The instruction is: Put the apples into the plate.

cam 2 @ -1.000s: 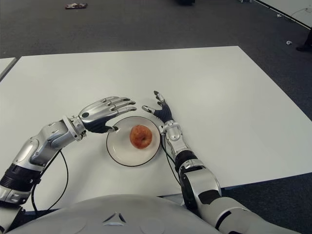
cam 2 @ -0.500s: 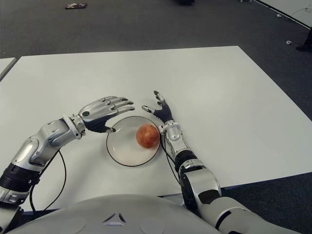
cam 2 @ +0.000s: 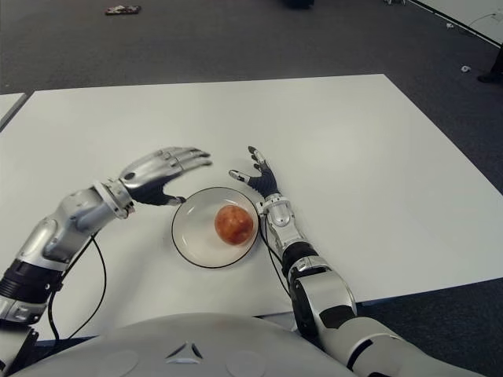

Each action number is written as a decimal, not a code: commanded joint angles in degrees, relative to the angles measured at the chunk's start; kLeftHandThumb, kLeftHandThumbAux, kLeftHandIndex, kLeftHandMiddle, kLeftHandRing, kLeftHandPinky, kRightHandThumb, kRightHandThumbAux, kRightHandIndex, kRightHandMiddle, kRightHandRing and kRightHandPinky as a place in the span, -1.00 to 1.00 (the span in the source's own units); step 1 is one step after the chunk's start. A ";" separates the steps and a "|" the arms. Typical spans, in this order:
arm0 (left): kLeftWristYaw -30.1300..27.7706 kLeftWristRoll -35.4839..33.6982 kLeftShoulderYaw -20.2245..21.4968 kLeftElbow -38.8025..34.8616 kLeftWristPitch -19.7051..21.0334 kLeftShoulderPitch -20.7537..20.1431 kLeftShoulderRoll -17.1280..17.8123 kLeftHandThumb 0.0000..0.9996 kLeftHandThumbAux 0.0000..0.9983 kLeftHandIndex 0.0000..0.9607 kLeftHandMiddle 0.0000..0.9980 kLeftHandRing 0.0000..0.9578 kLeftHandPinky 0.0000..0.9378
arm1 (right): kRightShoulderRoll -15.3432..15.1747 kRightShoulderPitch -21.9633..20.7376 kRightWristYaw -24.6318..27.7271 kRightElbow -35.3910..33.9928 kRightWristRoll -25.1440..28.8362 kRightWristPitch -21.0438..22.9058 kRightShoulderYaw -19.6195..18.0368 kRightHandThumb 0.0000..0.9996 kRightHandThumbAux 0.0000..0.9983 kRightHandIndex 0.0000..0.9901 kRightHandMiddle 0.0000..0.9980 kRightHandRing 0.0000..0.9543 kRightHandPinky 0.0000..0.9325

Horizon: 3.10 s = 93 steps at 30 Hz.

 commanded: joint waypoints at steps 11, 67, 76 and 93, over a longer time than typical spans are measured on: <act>1.52 -32.84 14.94 18.57 0.53 -6.54 -8.47 -0.98 -0.29 -1.00 -1.00 -1.00 -1.00 | 0.48 1.43 0.58 2.62 -0.24 2.63 0.24 -0.88 0.12 -1.00 -1.00 -1.00 -0.97; 12.57 -31.92 13.92 23.34 17.09 8.71 -28.30 -1.00 0.05 -1.00 -0.96 -0.99 -0.98 | 2.01 3.34 -2.80 -0.09 0.81 1.98 -0.84 -0.89 0.24 -1.00 -1.00 -1.00 -1.00; 10.48 -30.12 11.96 26.89 13.26 9.99 -26.01 -1.00 0.12 -0.93 -0.90 -0.93 -0.96 | 2.06 3.39 -3.09 -0.31 0.97 2.02 -0.98 -0.91 0.26 -1.00 -1.00 -1.00 -1.00; 10.76 -30.91 12.11 28.99 11.52 10.62 -25.37 -1.00 0.08 -0.85 -0.84 -0.91 -1.00 | 1.70 3.44 -3.38 -0.80 0.95 1.81 -1.15 -0.90 0.26 -1.00 -1.00 -1.00 -0.99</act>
